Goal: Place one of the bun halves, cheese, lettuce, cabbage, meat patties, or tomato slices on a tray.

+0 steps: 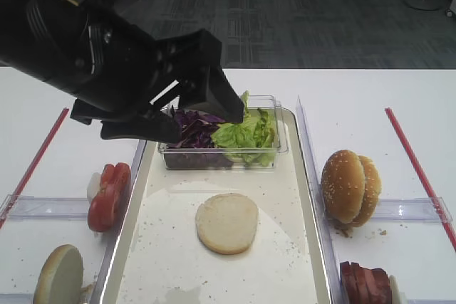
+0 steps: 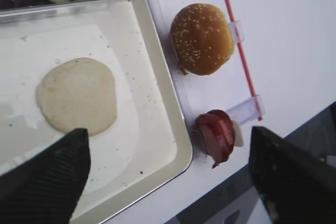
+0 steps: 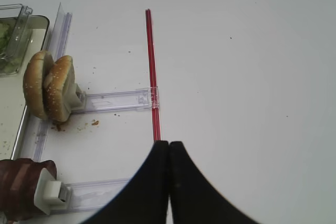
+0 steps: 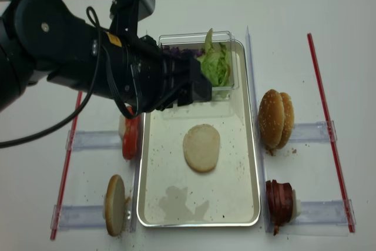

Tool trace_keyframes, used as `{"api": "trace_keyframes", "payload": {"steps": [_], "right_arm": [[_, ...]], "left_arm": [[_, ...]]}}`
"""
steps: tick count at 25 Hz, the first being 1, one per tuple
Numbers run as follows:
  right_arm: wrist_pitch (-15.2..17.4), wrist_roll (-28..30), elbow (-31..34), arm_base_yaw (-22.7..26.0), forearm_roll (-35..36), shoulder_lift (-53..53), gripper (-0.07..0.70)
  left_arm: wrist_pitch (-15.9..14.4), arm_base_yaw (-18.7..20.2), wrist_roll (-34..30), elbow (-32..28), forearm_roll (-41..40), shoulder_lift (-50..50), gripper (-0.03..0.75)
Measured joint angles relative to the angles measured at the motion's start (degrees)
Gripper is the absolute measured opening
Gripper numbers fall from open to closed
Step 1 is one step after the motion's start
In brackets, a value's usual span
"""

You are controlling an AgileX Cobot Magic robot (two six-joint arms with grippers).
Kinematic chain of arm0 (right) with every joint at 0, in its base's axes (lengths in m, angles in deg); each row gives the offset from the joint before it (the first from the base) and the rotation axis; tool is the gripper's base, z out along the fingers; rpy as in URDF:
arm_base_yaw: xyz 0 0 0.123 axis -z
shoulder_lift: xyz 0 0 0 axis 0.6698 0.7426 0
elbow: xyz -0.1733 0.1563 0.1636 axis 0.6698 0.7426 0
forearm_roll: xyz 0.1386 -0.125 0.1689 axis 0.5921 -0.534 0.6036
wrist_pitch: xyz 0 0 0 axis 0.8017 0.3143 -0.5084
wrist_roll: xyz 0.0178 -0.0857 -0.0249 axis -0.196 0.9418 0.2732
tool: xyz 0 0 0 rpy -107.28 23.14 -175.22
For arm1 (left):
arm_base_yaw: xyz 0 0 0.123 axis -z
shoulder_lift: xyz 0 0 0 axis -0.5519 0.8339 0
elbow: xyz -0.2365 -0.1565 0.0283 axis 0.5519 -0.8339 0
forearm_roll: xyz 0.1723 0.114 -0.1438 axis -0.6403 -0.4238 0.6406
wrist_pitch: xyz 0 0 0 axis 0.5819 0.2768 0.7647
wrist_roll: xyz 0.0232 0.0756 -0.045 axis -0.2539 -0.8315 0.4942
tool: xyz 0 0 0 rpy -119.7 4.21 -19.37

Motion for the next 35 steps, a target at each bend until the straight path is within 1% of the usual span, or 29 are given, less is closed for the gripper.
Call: {"api": "trace_keyframes", "payload": {"steps": [2,5,7,10,13,15,19,23,25,27,29,35], "right_arm": [[0.0,0.0,0.0,0.0,0.0,0.0,0.036],[0.0,0.0,0.0,0.0,0.0,0.0,0.036],[0.0,0.0,0.0,0.0,0.0,0.0,0.036],[0.0,0.0,0.0,0.0,0.1,0.0,0.036],[0.0,0.0,0.0,0.0,0.1,0.0,0.036],[0.0,0.0,0.0,0.0,0.1,0.0,0.036],[0.0,0.0,0.0,0.0,0.1,0.0,0.036],[0.0,0.0,0.0,0.0,0.1,0.0,0.036],[0.0,0.0,0.0,0.0,0.1,0.0,0.036],[0.0,0.0,0.0,0.0,0.1,0.0,0.036],[0.0,0.0,0.0,0.0,0.1,0.0,0.036],[0.0,0.0,0.0,0.0,0.1,0.0,0.036]], "left_arm": [[-0.88,0.0,3.28,0.0,-5.48,0.0,0.566],[-3.32,0.0,8.97,0.0,-15.98,0.0,0.566],[-5.98,0.0,12.01,0.0,-22.82,0.0,0.566],[-9.83,-0.03,14.47,0.0,-31.54,0.0,0.566],[-12.53,-0.03,14.92,0.0,-36.1,0.0,0.566],[-13.58,-0.03,15.02,0.0,-37.77,0.0,0.566],[-14.23,-0.03,16.08,0.0,-39.51,-0.13,0.566],[-14.26,-0.41,16.51,0.0,-40.61,-0.13,0.566],[-14.26,-1.93,16.51,0.0,-40.73,-0.13,0.566],[-14.47,-4.89,16.06,0.0,-40.73,-0.13,0.566],[-14.99,-8.47,14.46,0.0,-40.73,-0.13,0.566],[-15.71,-21.63,7.86,0.0,-40.73,-0.13,0.566]]}}
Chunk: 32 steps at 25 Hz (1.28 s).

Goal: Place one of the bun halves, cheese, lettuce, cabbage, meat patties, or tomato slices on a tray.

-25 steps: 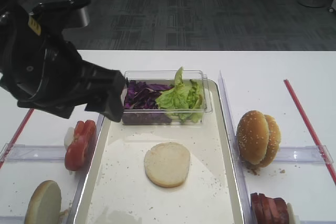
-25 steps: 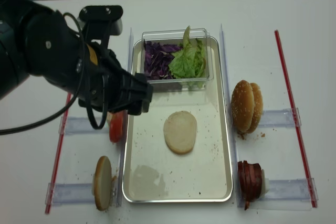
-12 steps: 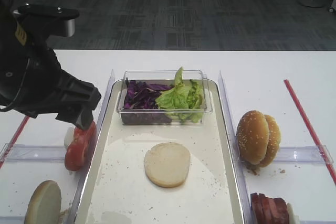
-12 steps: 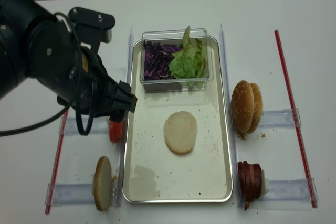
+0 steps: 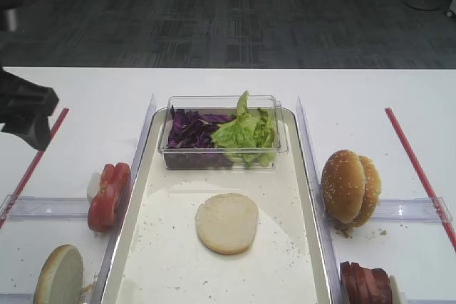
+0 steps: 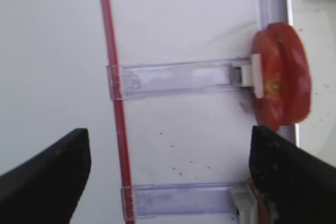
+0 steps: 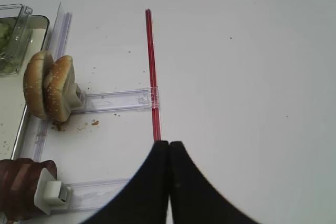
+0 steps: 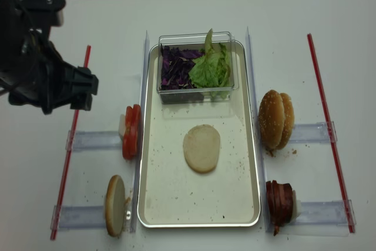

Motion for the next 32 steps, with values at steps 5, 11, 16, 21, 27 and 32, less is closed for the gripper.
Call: {"api": "trace_keyframes", "payload": {"steps": [5,11,16,21,27,32], "right_arm": [[0.0,0.0,0.0,0.0,0.0,0.0,0.036],[0.0,0.0,0.0,0.0,0.0,0.0,0.036],[0.0,0.0,0.0,0.0,0.0,0.0,0.036],[0.0,0.0,0.0,0.0,0.0,0.0,0.036],[0.0,0.0,0.0,0.0,0.0,0.0,0.036],[0.0,0.0,0.0,0.0,0.0,0.0,0.036]], "left_arm": [[-0.26,-8.64,-5.81,0.0,3.74,0.0,0.566],[-1.98,-10.78,-9.01,0.0,7.64,0.0,0.566],[-3.1,-10.78,-9.28,-1.23,7.76,-0.91,0.566],[-2.35,-10.78,-9.28,-7.2,7.65,-5.84,0.566],[-2.23,-10.82,-8.93,-15.17,7.65,-14.95,0.566],[-2.72,-10.82,-8.12,-21.92,6.83,-24.88,0.566]]}}
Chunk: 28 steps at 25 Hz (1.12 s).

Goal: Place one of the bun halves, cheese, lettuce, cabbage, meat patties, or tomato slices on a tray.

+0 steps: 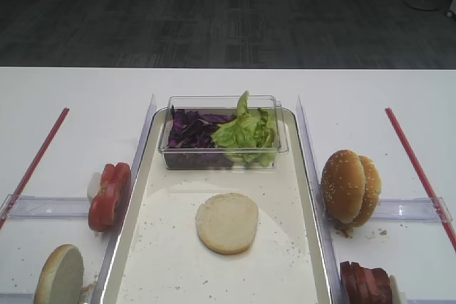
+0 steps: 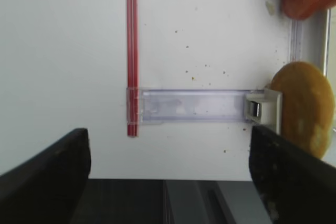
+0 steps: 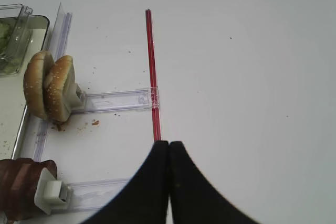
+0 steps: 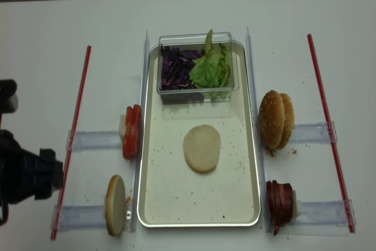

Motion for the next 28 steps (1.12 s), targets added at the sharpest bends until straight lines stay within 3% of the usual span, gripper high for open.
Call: {"api": "trace_keyframes", "payload": {"steps": [5,13,28], "right_arm": [[0.0,0.0,0.0,0.0,0.0,0.0,0.036],[0.0,0.0,0.0,0.0,0.0,0.0,0.036],[0.0,0.0,0.0,0.0,0.0,0.0,0.036]], "left_arm": [[-2.69,-0.09,0.45,-3.37,-0.13,-9.99,0.566],[-6.51,-0.09,0.56,-3.64,-0.9,-24.14,0.566],[-6.01,-0.09,-1.28,-9.16,-3.16,-44.6,0.546]]}}
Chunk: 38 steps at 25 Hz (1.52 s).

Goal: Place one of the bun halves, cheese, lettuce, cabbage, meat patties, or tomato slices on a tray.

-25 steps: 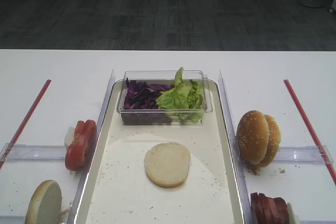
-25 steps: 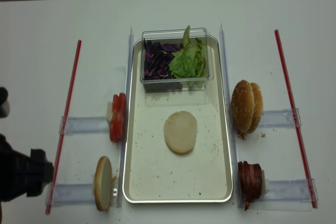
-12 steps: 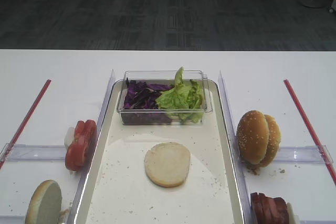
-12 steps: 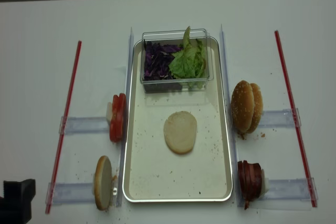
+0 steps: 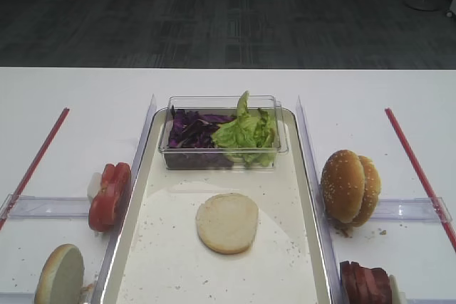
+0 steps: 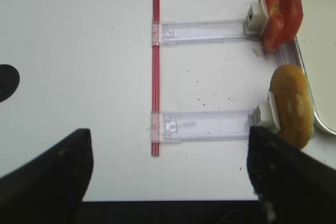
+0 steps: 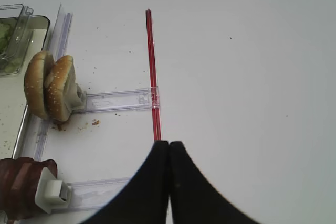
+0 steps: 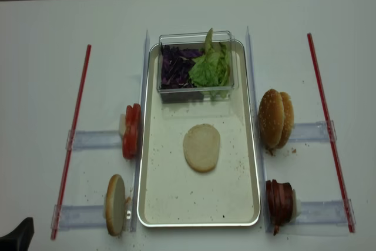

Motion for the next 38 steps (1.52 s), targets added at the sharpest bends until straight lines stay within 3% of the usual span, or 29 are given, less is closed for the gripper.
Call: {"api": "trace_keyframes", "payload": {"steps": [9,22,38], "right_arm": [[0.0,0.0,0.0,0.0,0.0,0.0,0.036],[0.0,0.0,0.0,0.0,0.0,0.0,0.036],[0.0,0.0,0.0,0.0,0.0,0.0,0.036]], "left_arm": [[0.73,0.0,-1.42,-0.25,1.41,-8.41,0.504],[0.73,0.0,-1.82,-0.25,1.8,-8.6,0.504],[0.73,0.0,0.34,-0.25,1.59,-8.72,0.587]]}}
